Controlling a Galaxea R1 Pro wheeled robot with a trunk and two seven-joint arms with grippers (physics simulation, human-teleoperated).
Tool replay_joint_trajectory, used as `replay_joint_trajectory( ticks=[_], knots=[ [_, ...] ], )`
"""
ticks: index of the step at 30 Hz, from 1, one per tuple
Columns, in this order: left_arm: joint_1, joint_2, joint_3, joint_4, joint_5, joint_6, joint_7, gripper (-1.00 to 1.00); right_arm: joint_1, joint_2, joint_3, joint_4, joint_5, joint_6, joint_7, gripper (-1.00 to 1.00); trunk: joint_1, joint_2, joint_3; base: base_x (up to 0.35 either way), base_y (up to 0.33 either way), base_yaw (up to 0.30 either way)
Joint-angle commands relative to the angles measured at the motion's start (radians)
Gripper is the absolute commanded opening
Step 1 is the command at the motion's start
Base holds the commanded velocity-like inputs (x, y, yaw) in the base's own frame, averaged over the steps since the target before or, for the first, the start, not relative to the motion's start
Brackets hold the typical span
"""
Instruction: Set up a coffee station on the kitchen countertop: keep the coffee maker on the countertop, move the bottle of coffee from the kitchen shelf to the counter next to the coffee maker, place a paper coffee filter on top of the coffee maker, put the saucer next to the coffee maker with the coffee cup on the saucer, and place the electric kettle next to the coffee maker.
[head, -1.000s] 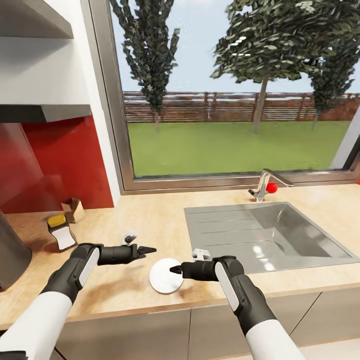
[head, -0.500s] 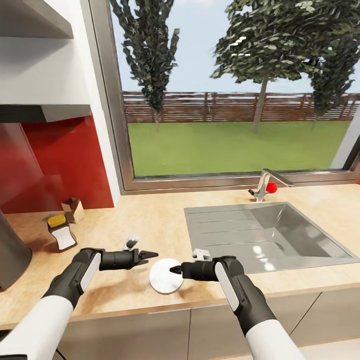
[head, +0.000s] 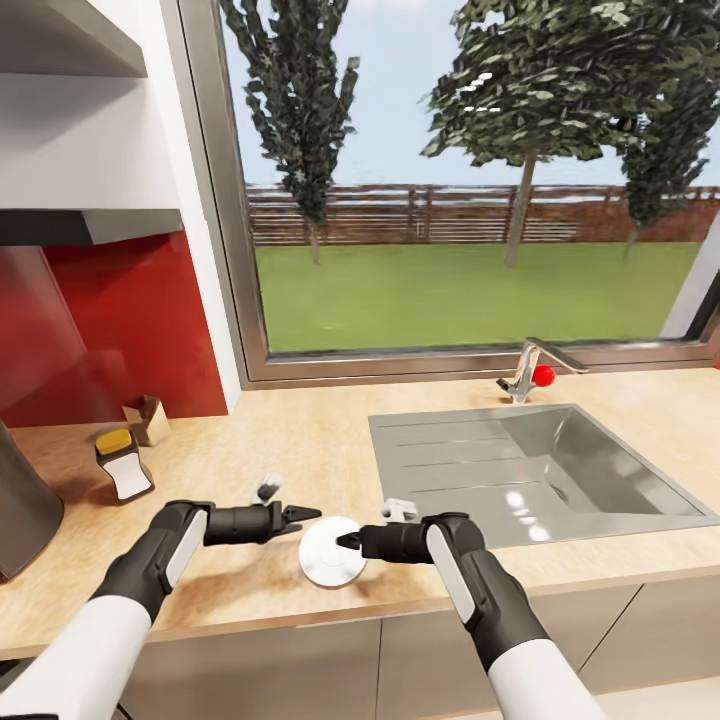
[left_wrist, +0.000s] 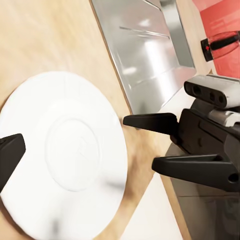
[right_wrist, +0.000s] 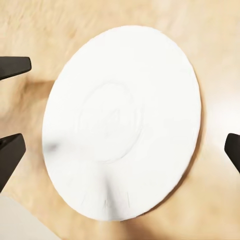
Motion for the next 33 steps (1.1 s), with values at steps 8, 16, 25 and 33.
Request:
replay_joint_trajectory(
  ticks=[8, 16, 25, 33],
  knots=[
    [0.002, -0.002, 0.001, 0.000, 0.000, 0.005, -0.003, 1.00, 0.005, 0.002, 0.000, 0.000, 0.005, 0.005, 0.004, 1.00, 0.000, -0.001, -0.002, 0.000, 0.000, 0.000],
    [0.003, -0.012, 0.001, -0.001, 0.000, 0.025, -0.003, 1.00, 0.014, 0.002, 0.000, 0.000, 0.005, 0.005, 0.004, 1.00, 0.000, -0.001, -0.002, 0.000, 0.000, 0.000],
    [0.003, -0.013, 0.001, -0.001, 0.000, 0.065, -0.003, 1.00, 0.024, 0.002, 0.001, 0.000, 0.005, 0.031, 0.005, 1.00, 0.000, -0.001, -0.002, 0.000, 0.000, 0.000],
    [0.004, -0.012, 0.002, -0.001, 0.000, 0.067, -0.003, 1.00, 0.026, 0.002, 0.001, 0.000, 0.005, 0.034, 0.005, 1.00, 0.000, -0.001, -0.002, 0.000, 0.000, 0.000]
  ],
)
